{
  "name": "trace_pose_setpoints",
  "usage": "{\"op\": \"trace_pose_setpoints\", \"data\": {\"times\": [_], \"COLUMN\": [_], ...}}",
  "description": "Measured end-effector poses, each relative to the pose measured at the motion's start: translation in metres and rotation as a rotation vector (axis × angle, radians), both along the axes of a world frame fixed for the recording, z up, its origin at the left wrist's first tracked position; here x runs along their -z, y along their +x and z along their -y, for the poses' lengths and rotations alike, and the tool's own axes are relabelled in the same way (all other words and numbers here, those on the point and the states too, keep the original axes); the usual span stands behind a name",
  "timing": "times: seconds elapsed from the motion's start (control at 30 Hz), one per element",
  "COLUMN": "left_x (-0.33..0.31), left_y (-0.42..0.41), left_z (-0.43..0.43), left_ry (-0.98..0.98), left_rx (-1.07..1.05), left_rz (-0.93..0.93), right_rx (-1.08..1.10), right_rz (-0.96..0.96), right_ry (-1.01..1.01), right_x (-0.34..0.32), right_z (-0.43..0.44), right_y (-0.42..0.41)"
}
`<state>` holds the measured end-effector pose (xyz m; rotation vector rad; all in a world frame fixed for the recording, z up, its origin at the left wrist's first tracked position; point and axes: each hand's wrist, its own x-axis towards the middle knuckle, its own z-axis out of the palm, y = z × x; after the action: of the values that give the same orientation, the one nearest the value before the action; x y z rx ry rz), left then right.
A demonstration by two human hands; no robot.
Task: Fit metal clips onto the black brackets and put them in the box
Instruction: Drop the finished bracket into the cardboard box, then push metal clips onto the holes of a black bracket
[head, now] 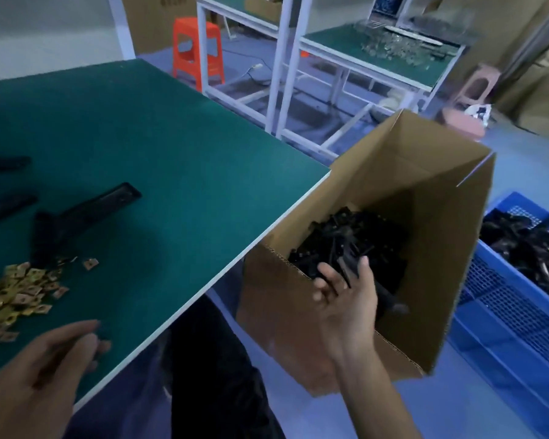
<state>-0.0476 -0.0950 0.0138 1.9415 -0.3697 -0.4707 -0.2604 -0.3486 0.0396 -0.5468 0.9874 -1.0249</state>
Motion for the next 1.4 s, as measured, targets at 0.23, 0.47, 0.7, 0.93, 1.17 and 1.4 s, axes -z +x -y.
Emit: {"op": "trace_pose_setpoints", "data": {"times": [0.23, 0.47, 0.7, 0.93, 1.17, 1.4], "left_x": [-0.018, -0.016, -0.010, -0.025, -0.022, -0.008], "left_y": [-0.008, -0.004, -0.008, 0.013, 0.080, 0.088], "left_z": [-0.022, -0.045, -0.066, -0.043, 0.052, 0.063], "left_ry": [-0.051, -0.051, -0.027, 0.168, 0.520, 0.528], "left_rx": [-0.216, -0.272, -0.333, -0.270, 0.062, 0.149], "left_rz": [0.162, 0.182, 0.197, 0.422, 0.777, 0.773], "right_rx": [-0.399, -0.918, -1.197, -0.866, -0.872, -0.838], "right_rz": [-0.205, -0.537, -1.145, -0.691, -0.154, -0.094], "right_ry": [-0.144, -1.032, -1.812, -1.449, -0.621, -0.329], "right_x": [0.012, -0.016, -0.012, -0.032, -0.032, 0.008], "right_z": [-0.018, -0.047, -0.039, -0.016, -0.044, -0.085], "right_y": [0.058, 0.203, 0.327, 0.302, 0.188, 0.119]}}
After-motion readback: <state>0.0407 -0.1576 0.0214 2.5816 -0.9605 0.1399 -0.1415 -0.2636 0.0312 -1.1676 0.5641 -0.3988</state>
